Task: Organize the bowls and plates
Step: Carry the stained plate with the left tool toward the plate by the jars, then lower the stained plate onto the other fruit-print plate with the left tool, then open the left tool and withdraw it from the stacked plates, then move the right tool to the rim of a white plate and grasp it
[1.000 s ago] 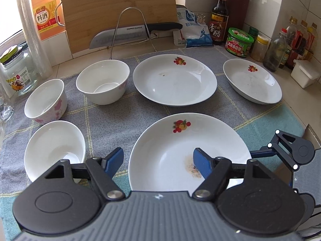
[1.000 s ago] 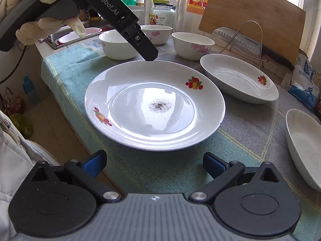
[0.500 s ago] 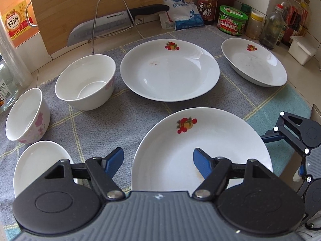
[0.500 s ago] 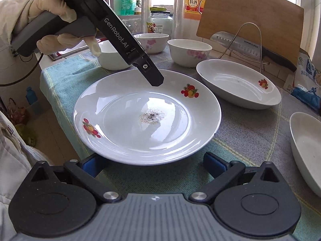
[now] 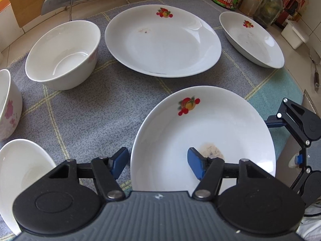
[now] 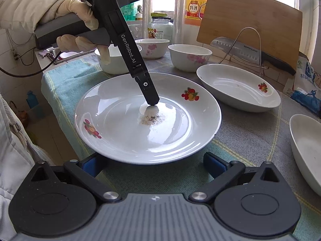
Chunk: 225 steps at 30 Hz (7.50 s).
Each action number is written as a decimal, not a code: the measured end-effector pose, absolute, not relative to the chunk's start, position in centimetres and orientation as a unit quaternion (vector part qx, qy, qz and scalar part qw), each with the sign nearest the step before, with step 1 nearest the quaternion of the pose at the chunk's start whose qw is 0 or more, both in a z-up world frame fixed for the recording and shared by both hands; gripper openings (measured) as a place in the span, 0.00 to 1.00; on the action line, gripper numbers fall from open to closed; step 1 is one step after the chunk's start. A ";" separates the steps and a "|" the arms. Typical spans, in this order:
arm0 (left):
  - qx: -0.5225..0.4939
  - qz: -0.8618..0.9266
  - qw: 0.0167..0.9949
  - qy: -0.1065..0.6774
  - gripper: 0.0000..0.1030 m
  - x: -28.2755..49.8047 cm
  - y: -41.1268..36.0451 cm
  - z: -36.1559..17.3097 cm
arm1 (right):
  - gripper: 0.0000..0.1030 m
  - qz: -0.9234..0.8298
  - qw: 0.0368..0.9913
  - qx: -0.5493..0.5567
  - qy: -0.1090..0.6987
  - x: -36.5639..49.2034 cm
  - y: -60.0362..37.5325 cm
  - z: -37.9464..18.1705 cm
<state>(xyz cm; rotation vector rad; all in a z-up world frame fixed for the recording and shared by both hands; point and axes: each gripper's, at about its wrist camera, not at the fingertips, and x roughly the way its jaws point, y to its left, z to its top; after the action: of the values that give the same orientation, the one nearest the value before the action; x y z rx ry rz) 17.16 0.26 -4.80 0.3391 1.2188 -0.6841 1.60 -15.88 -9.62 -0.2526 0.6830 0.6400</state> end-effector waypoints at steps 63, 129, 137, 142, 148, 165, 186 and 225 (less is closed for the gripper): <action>0.181 -0.425 0.719 0.520 0.63 21.1 -14.0 0.5 | 1.00 0.225 0.897 -0.136 0.355 2.8 -26.1 -4.1; 0.232 -0.492 0.684 0.486 0.67 25.9 -26.3 -3.8 | 1.00 0.077 0.899 -0.026 0.431 6.0 -35.3 -3.7; 0.236 -0.484 0.700 0.468 0.73 25.4 -25.6 -3.4 | 1.00 0.074 0.904 -0.032 0.421 5.6 -35.0 -3.4; 0.226 -0.479 0.712 0.460 0.74 25.3 -24.7 -3.0 | 1.00 0.075 0.906 -0.037 0.414 5.4 -34.2 -3.1; 0.221 -0.476 0.739 0.423 0.79 23.7 -22.8 -1.1 | 1.00 0.069 0.911 -0.040 0.404 4.8 -33.3 -2.5; 0.211 -0.379 0.849 0.300 0.93 13.3 -11.8 1.2 | 1.00 0.000 0.932 -0.004 0.363 2.3 -30.1 -1.6; 0.137 -0.241 0.878 0.391 0.93 14.2 -4.4 -6.6 | 1.00 0.047 0.921 -0.020 0.386 5.3 -25.1 -1.9; 0.114 -0.259 0.884 0.372 1.00 16.8 -5.3 -8.5 | 1.00 0.235 0.820 -0.092 0.514 31.3 -22.2 -5.9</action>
<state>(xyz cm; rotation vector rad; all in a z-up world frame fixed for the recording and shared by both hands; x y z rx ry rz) 16.79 -5.27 -8.52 0.2375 0.7731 -0.5380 31.28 -22.21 -5.88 -0.1967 1.0953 0.5005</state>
